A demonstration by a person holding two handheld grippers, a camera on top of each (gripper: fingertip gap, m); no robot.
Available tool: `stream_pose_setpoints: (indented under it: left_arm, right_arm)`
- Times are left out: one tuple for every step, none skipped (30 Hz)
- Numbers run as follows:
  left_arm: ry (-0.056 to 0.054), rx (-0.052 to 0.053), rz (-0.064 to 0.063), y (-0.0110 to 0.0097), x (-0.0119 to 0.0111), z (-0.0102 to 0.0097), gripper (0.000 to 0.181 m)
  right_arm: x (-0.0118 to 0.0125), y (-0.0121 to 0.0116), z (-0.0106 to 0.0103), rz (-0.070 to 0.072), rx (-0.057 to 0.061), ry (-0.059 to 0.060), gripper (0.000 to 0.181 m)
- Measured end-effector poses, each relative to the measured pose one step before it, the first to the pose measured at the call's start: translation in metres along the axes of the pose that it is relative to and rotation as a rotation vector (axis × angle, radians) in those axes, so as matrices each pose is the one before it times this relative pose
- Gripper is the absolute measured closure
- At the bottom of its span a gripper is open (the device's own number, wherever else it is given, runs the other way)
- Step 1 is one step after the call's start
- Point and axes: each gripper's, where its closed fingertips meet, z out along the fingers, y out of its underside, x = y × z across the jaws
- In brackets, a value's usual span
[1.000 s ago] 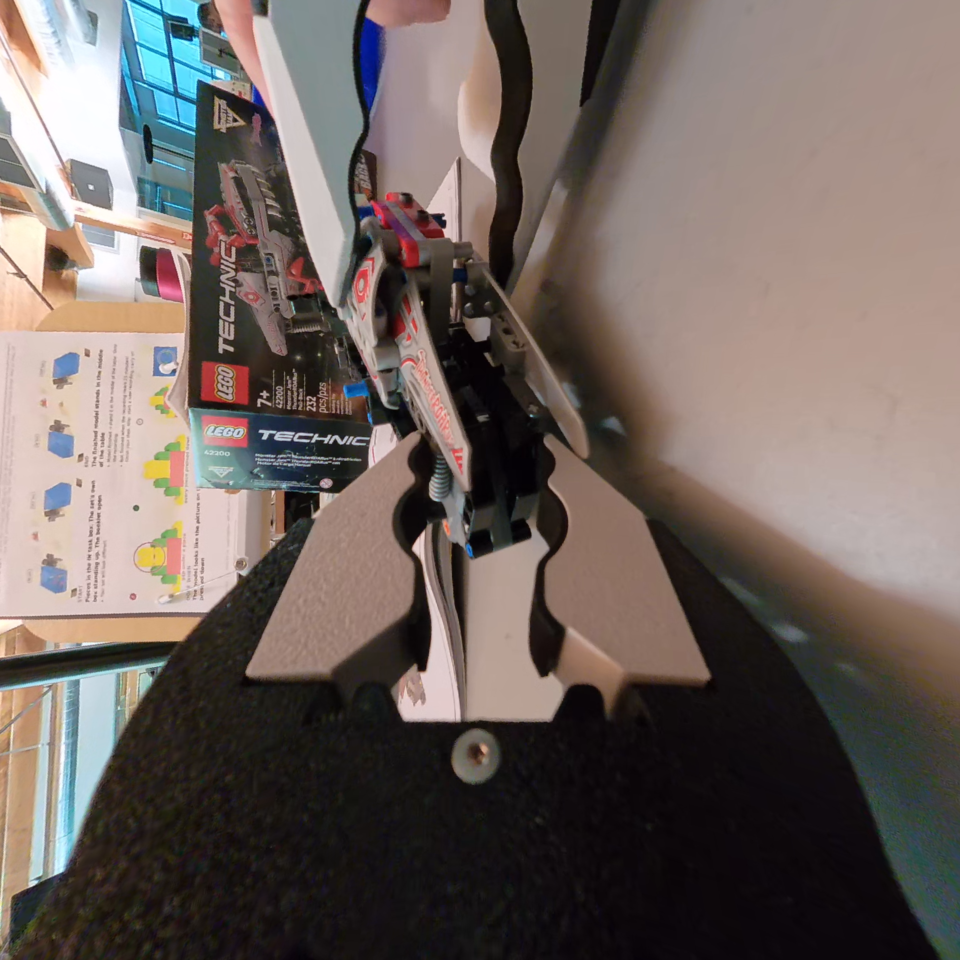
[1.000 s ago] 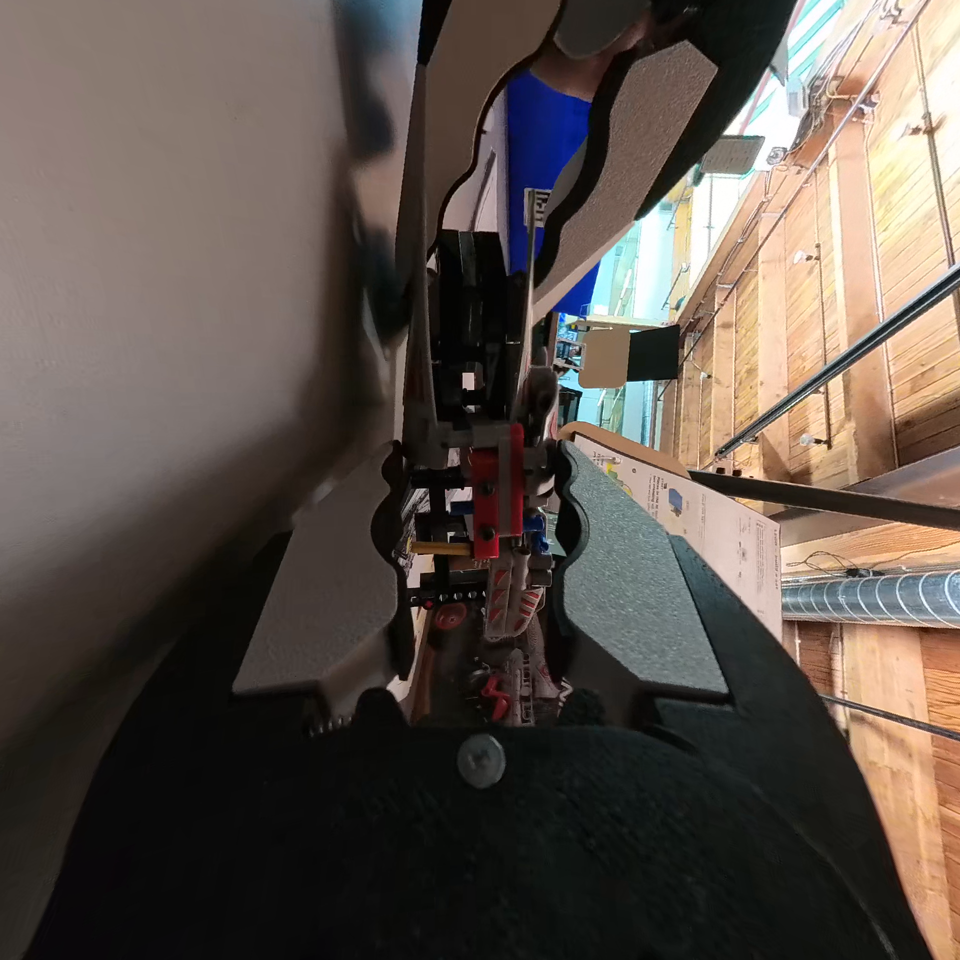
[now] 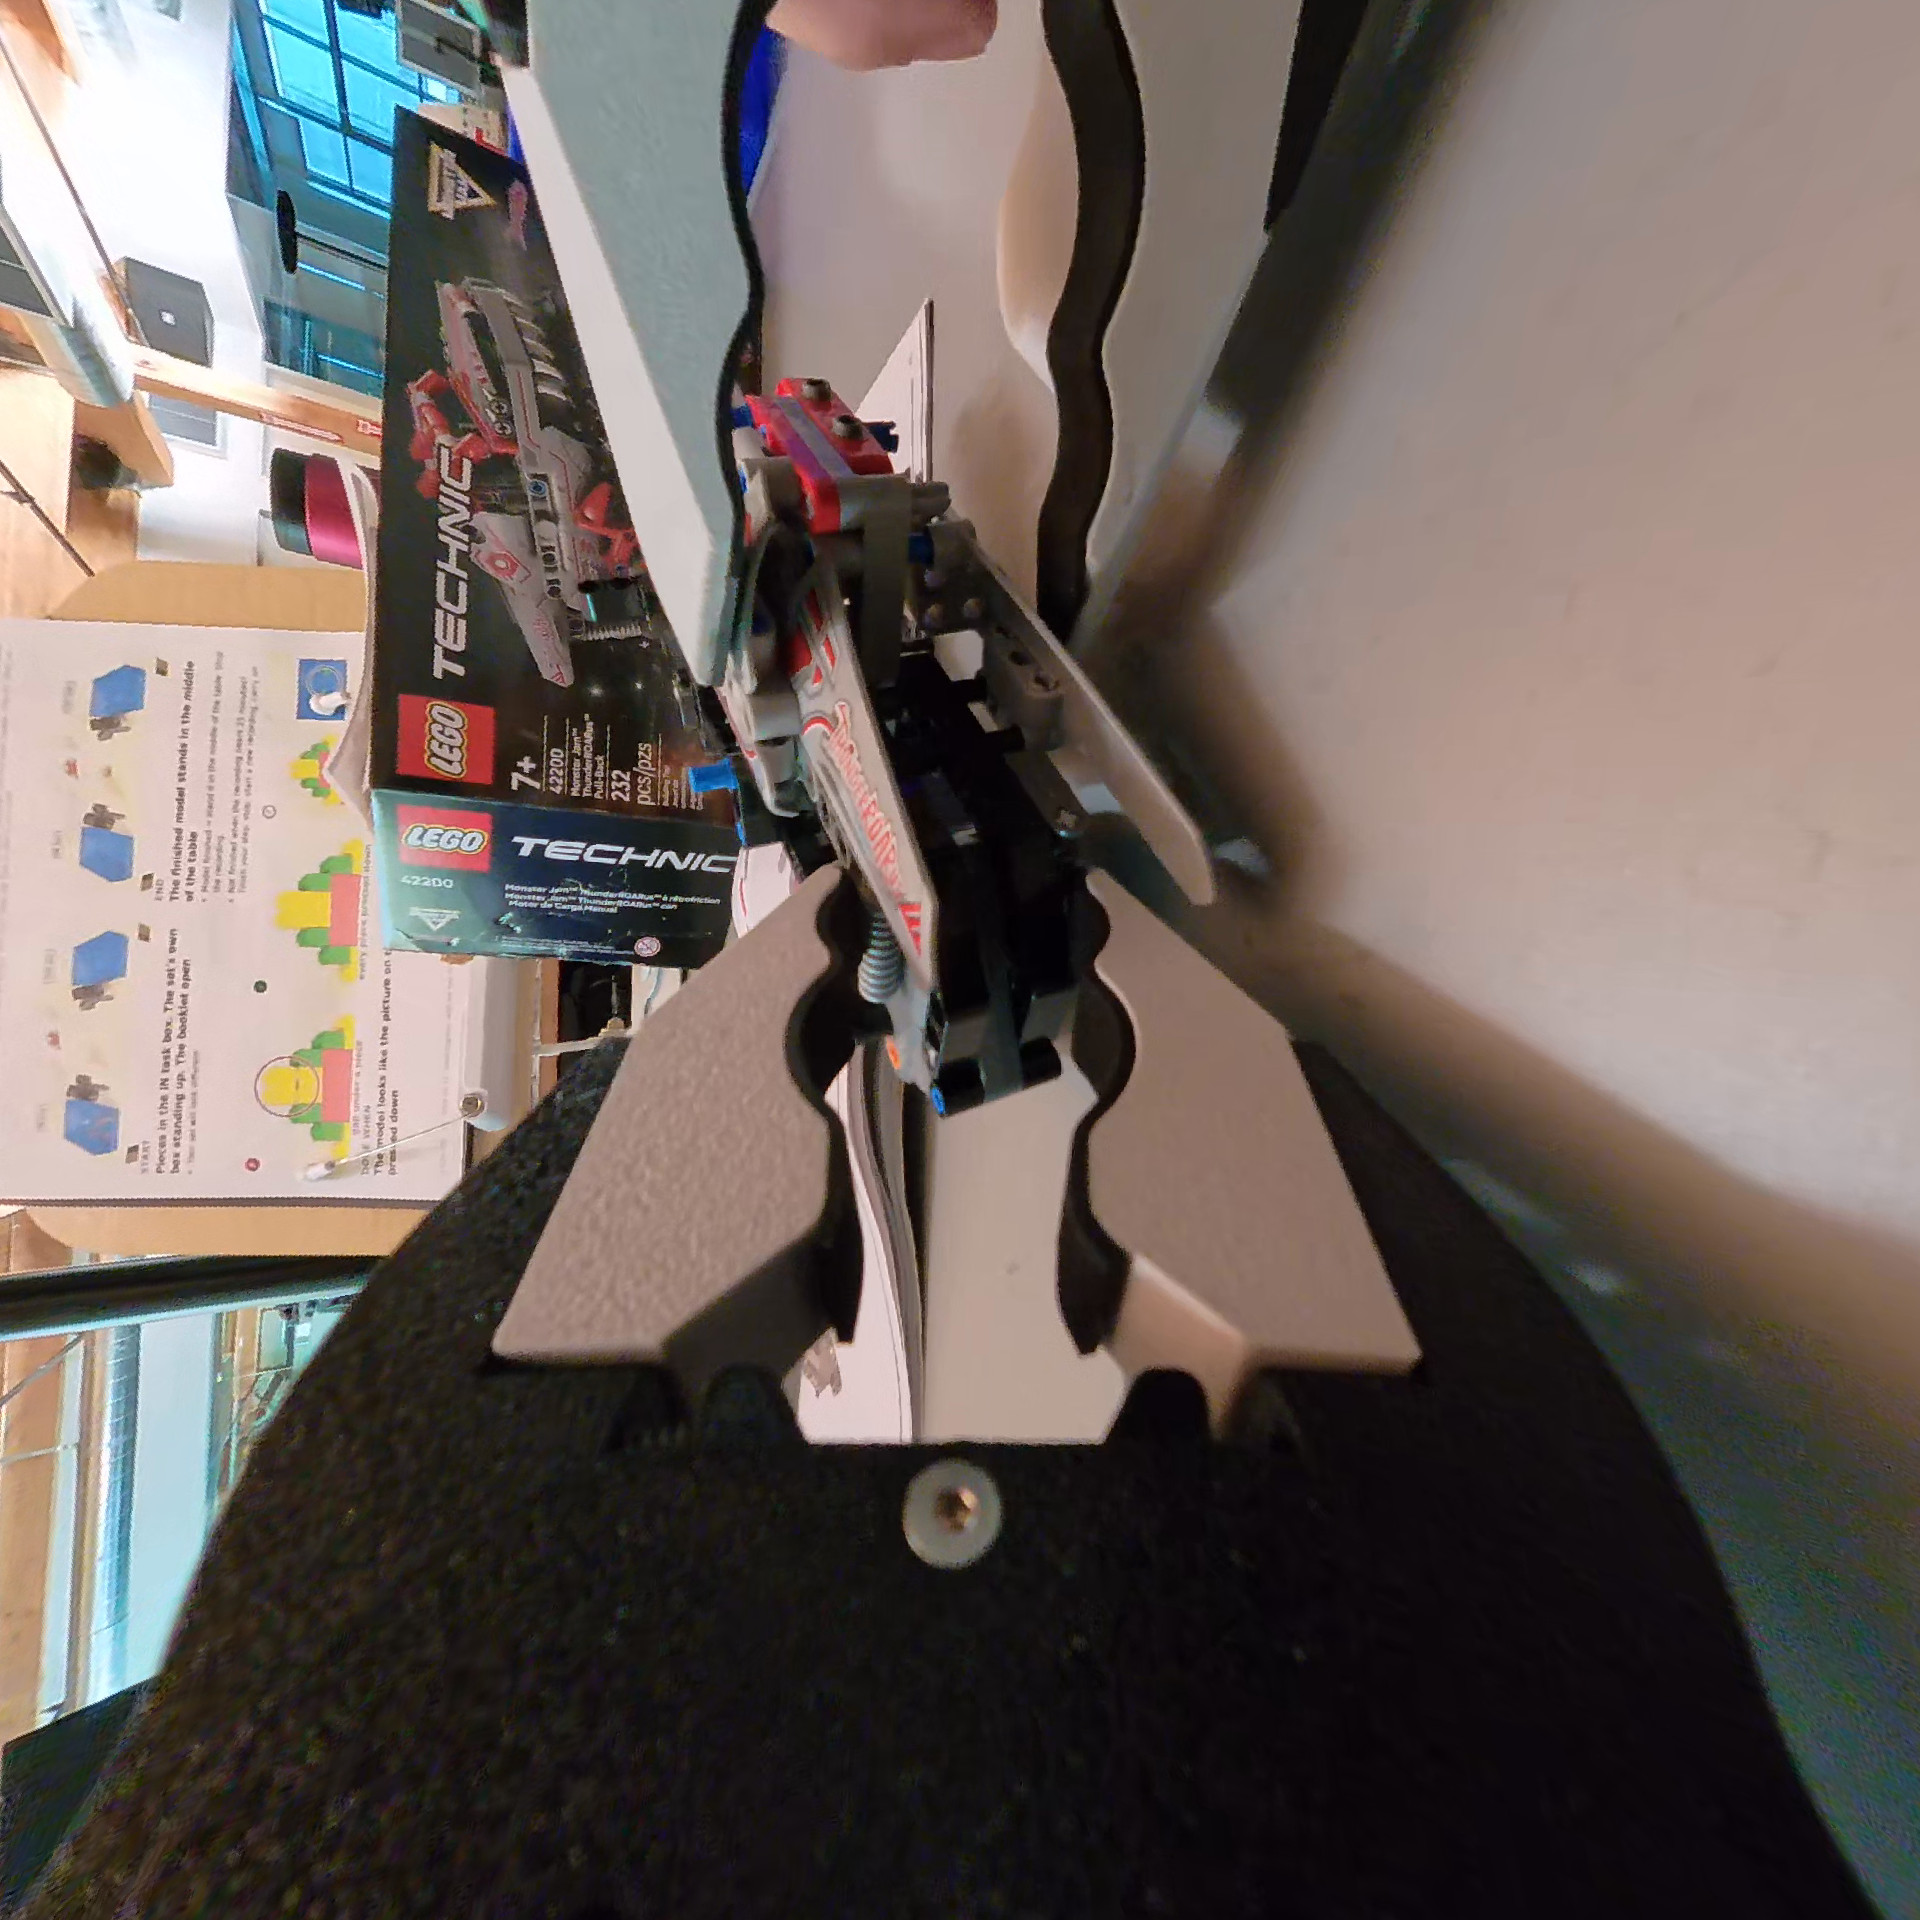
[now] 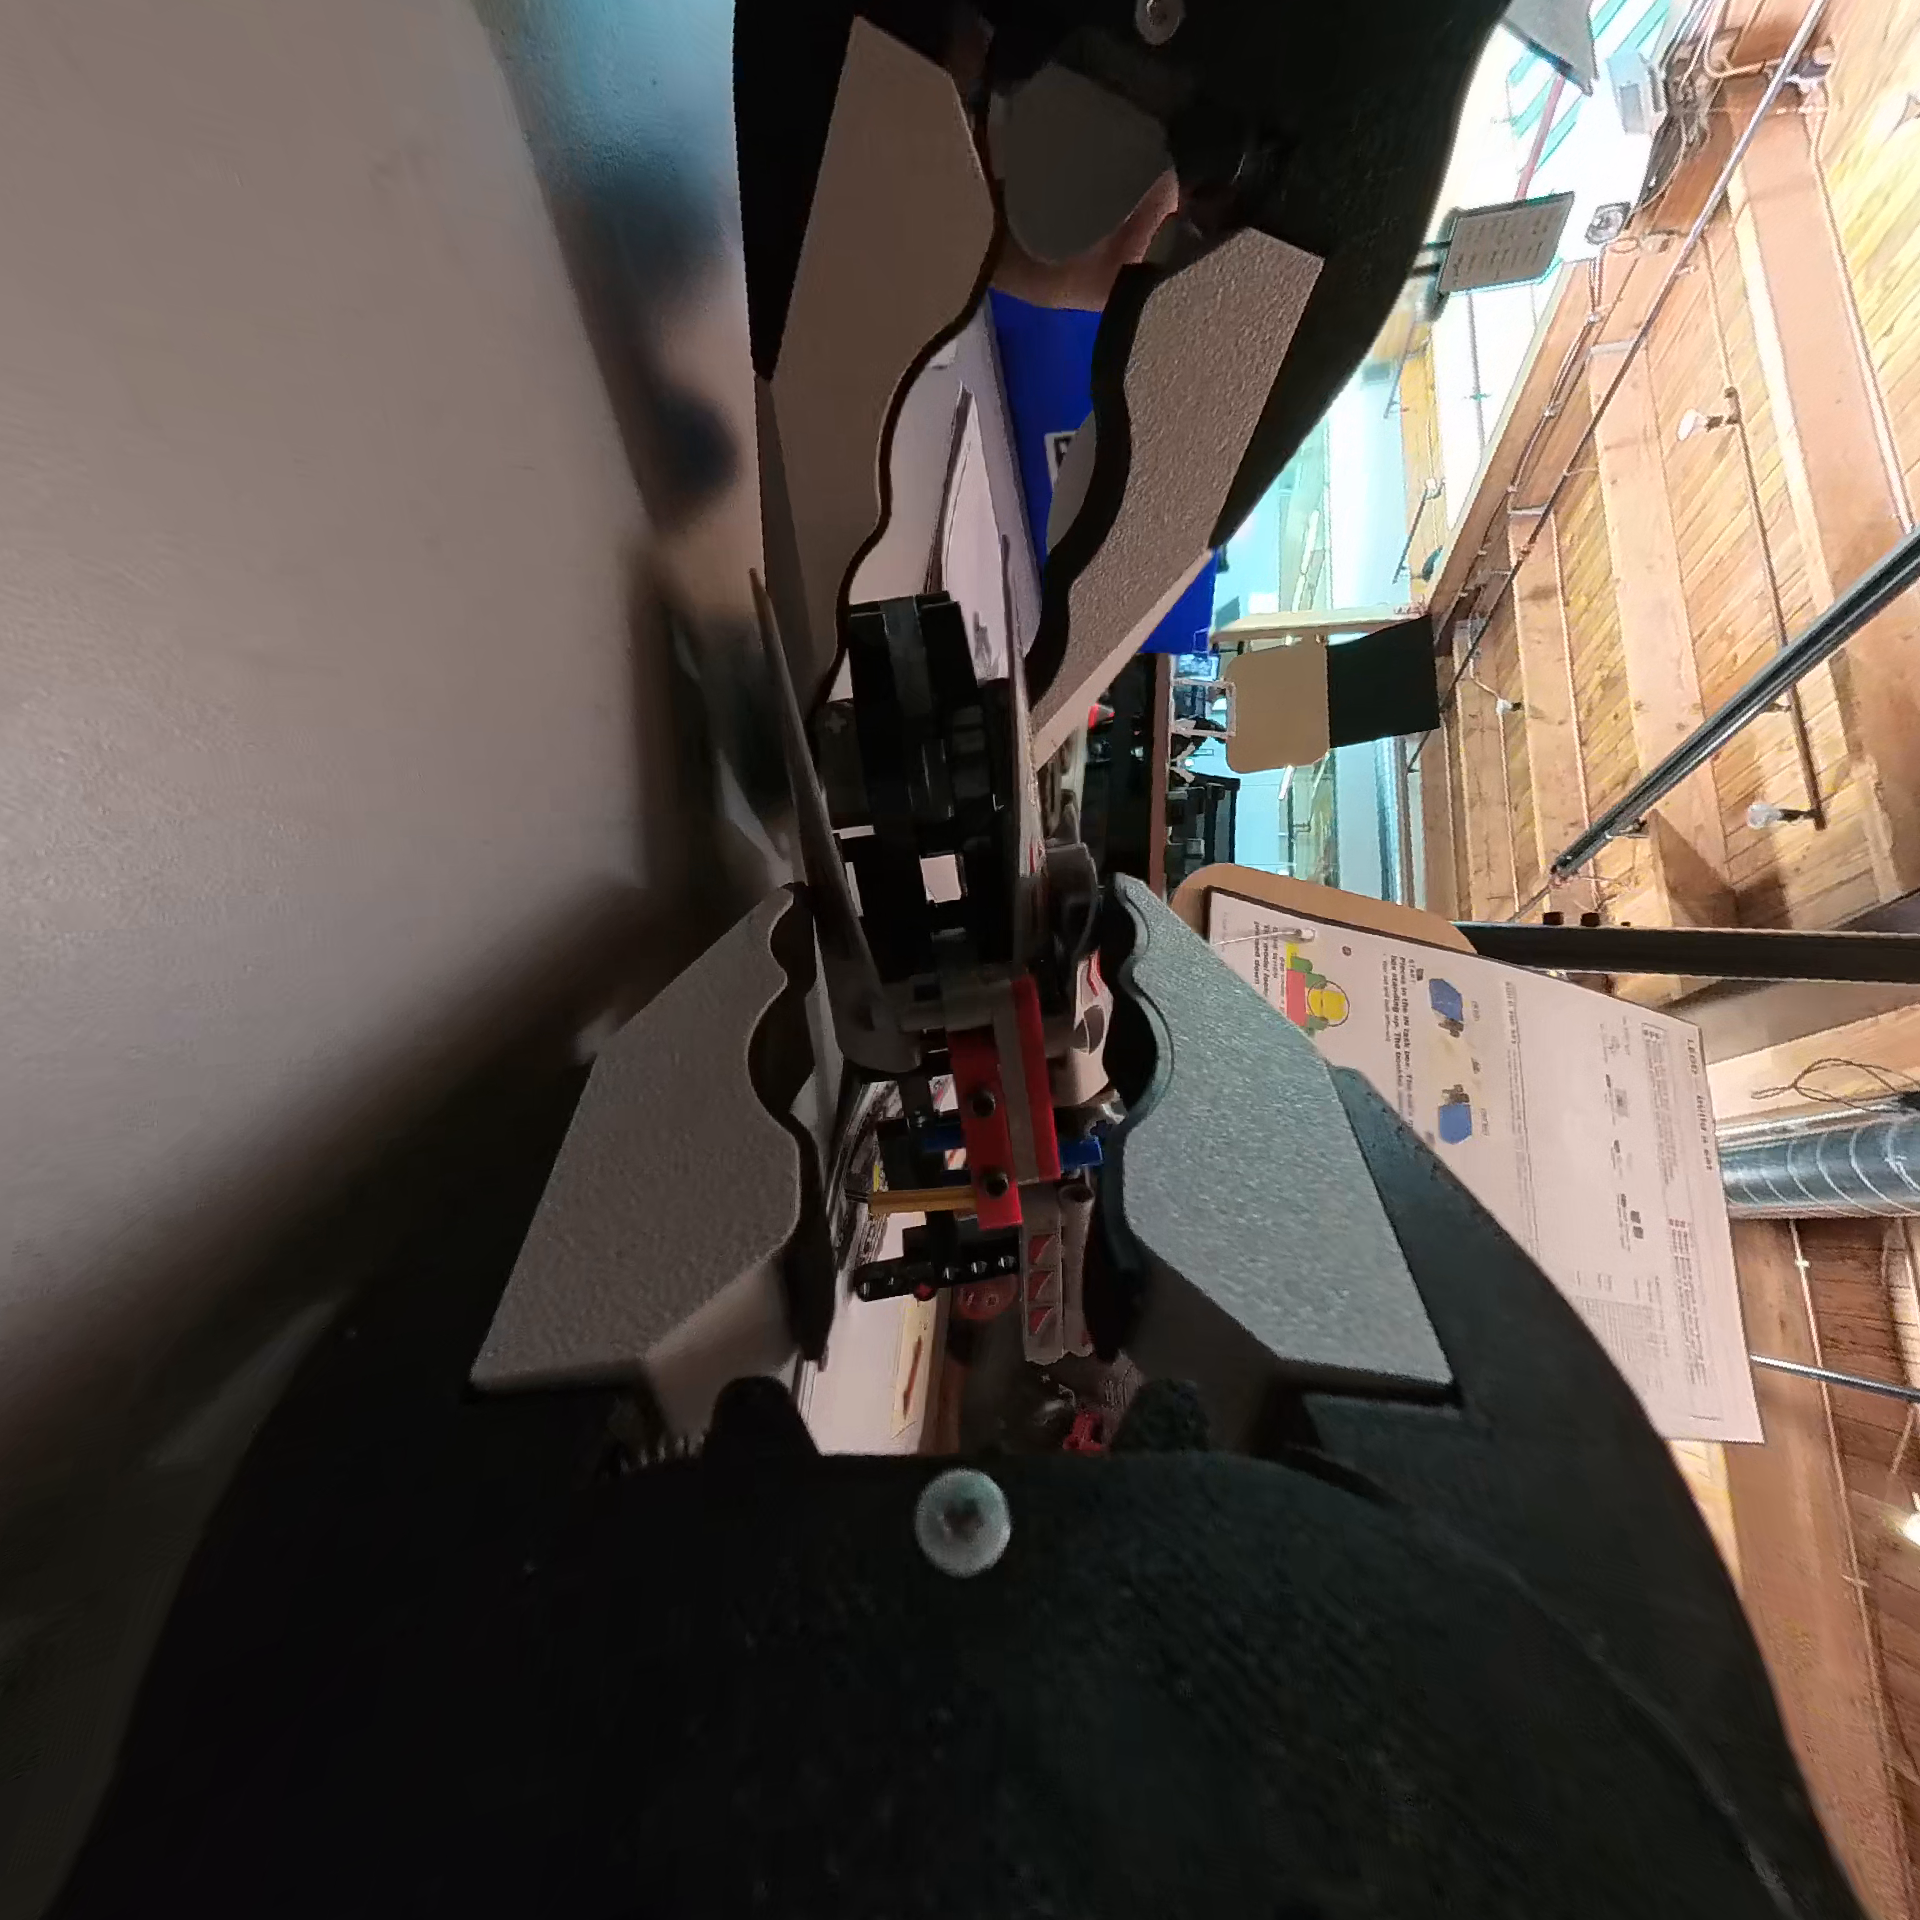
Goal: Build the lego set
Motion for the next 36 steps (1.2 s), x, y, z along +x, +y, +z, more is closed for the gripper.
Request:
stream_pose_setpoints:
  left_arm:
    - [0.0005,0.0008,-0.0018,-0.00033,0.0,-0.00011,0.144]
    - [0.0,-0.0004,0.0022,-0.00012,0.00015,-0.00003,0.144]
    - [-0.0007,0.0002,0.0001,-0.00015,-0.00004,-0.00003,0.144]
    - [-0.0003,0.0005,0.0009,-0.00004,0.00011,0.00004,0.144]
    - [0.0006,0.0013,-0.0002,-0.00004,-0.00002,-0.00003,0.144]
    - [-0.0005,0.0,-0.001,0.00003,-0.00018,0.00012,0.144]
    - [-0.0007,-0.002,-0.0079,0.00028,-0.00022,0.0003,0.144]
    - [-0.0009,-0.0027,-0.0106,0.00039,-0.00039,0.00066,0.144]
    - [-0.0011,-0.0029,0.0023,0.00064,-0.00032,0.00033,0.144]
    - [0.0019,-0.0001,-0.0055,0.00039,-0.00012,-0.00014,0.144]
    - [0.0014,0.0007,-0.0087,0.00026,-0.00038,-0.00021,0.144]
    - [0.0016,0.0003,-0.0045,0.00041,-0.00026,-0.0004,0.144]
    - [0.0008,0.0013,-0.0033,0.00017,-0.00012,-0.0002,0.144]
    - [0.0001,0.0011,-0.0054,0.00018,-0.00022,-0.00018,0.144]
    - [0.0007,-0.0002,-0.0069,0.00031,-0.00025,-0.00027,0.144]
    - [0.0016,0.0014,-0.0058,0.00018,-0.00021,-0.0002,0.144]
    - [0.0014,0.0017,-0.0051,0.00003,-0.00008,-0.00026,0.144]
    - [0.0018,0.0015,-0.0026,-0.00021,0.00011,-0.00023,0.144]
    - [0.0024,0.0037,0.0005,-0.00047,0.00022,-0.00031,0.144]
    - [0.002,0.0036,-0.0015,-0.00043,0.00025,-0.00024,0.144]
    - [0.0016,0.0024,-0.0014,-0.00005,0.0001,-0.00033,0.144]
    - [0.0015,0.0022,-0.0043,-0.00014,0.00002,-0.00023,0.144]
    - [0.0013,0.0022,-0.0057,-0.00006,-0.00006,-0.00024,0.144]
    - [0.0012,0.0016,-0.0034,-0.00014,0.00007,-0.00027,0.144]
    - [0.0008,0.002,0.0002,-0.0002,0.00008,-0.00015,0.144]
    - [0.0004,0.0018,0.0023,-0.00041,0.00034,-0.00014,0.144]
    - [0.0002,0.0015,0.0045,-0.0005,0.00029,-0.00003,0.144]
    - [0.0003,0.0018,0.0039,-0.00048,0.00038,-0.00014,0.144]
    - [0.0002,0.0017,0.0028,-0.00033,0.00032,-0.00003,0.144]
    - [0.0001,0.0012,0.0033,-0.0002,0.0003,-0.00019,0.144]
    - [-0.0003,0.0009,0.0048,-0.00042,0.00033,-0.00011,0.144]
    - [-0.0004,0.0011,0.0061,-0.00046,0.0004,0.00003,0.144]
    - [-0.0005,0.0002,0.009,-0.0006,0.0005,0.00003,0.144]
    - [-0.001,-0.0006,0.0085,-0.00053,0.00037,0.00018,0.144]
    - [-0.0001,0.0003,0.0045,-0.00064,0.00045,0.00014,0.144]
    - [-0.0007,-0.0029,0.0023,0.00003,-0.00002,0.0001,0.144]
  right_arm:
    - [0.00004,0.00012,-0.00004,-0.0057,0.0037,-0.004,0.128]
    - [-0.00011,-0.0001,-0.00015,-0.0025,0.0034,-0.0024,0.128]
    - [0.00004,0.00004,-0.00008,0.0045,0.0018,-0.0018,0.128]
    - [-0.00008,-0.00004,0.0,-0.0022,0.0016,-0.0009,0.128]
    - [-0.00009,0.00002,0.00003,-0.0067,0.0009,0.0004,0.128]
    - [0.0,0.00024,0.00014,0.0033,0.0011,0.0013,0.127]
    - [0.00016,0.00042,0.00029,0.0009,-0.0036,0.0066,0.127]
    - [-0.00008,0.00099,0.00031,-0.0167,-0.0109,0.0161,0.127]
    - [0.00022,0.00082,-0.00024,-0.0193,-0.011,0.0229,0.126]
    - [0.00159,0.00315,-0.00031,-0.017,-0.0241,0.0322,0.124]
    - [0.00204,0.00411,-0.00067,-0.0223,-0.0275,0.0298,0.12]
    - [-0.00006,0.0009,-0.00168,-0.0188,-0.0048,0.0095,0.115]
    - [0.00229,-0.00376,-0.00329,-0.0013,0.0193,0.0206,0.117]
    - [0.00432,-0.00737,-0.00402,-0.0001,0.0291,0.0324,0.118]
    - [0.00128,-0.00808,-0.00299,-0.0118,0.0225,0.0152,0.121]
    - [-0.00151,-0.00719,-0.00194,-0.0131,0.0139,0.0037,0.128]
    - [-0.00545,-0.00416,-0.00053,-0.0077,0.0005,-0.0181,0.133]
    - [-0.00886,0.00111,0.00147,-0.0029,-0.0213,-0.0406,0.134]
    - [-0.00584,0.00199,0.00172,0.0032,-0.0175,-0.027,0.133]
    - [0.00039,-0.00101,0.00053,0.0128,0.0066,-0.0011,0.133]
    - [0.00011,-0.00108,0.00081,0.0249,0.008,-0.0073,0.134]
    - [-0.00169,-0.00111,0.00112,0.0297,0.0069,-0.0168,0.135]
    - [-0.00224,-0.00248,0.00058,0.0113,0.0132,-0.0164,0.139]
    - [-0.00115,-0.00168,0.00075,-0.007,0.0054,-0.006,0.142]
    - [-0.00088,-0.00035,0.00122,-0.0135,-0.003,-0.0039,0.144]
    - [-0.00045,0.00021,0.00146,-0.0107,-0.0026,-0.0021,0.145]
    - [0.0,0.00064,0.00144,-0.0014,-0.0018,-0.003,0.145]
    - [0.00015,0.00152,0.00169,0.009,-0.0038,-0.0039,0.145]
    - [0.00023,0.0014,0.00111,0.0073,0.0004,-0.0039,0.145]
    - [-0.00022,0.00058,0.00073,0.002,0.0061,-0.0051,0.145]
    - [-0.00017,-0.00017,0.00035,-0.0025,0.0087,-0.0046,0.146]
    - [0.00091,-0.00022,0.00046,-0.0055,0.0069,0.0029,0.147]
    - [0.0,0.00081,0.00093,-0.0055,0.0001,-0.0022,0.149]
    - [-0.00092,0.00112,0.0013,-0.0028,-0.0021,-0.0082,0.15]
    - [-0.00019,0.00046,0.00098,0.0017,0.0016,-0.0035,0.152]
    - [0.00108,-0.00079,0.00037,0.001,0.0071,0.0047,0.153]
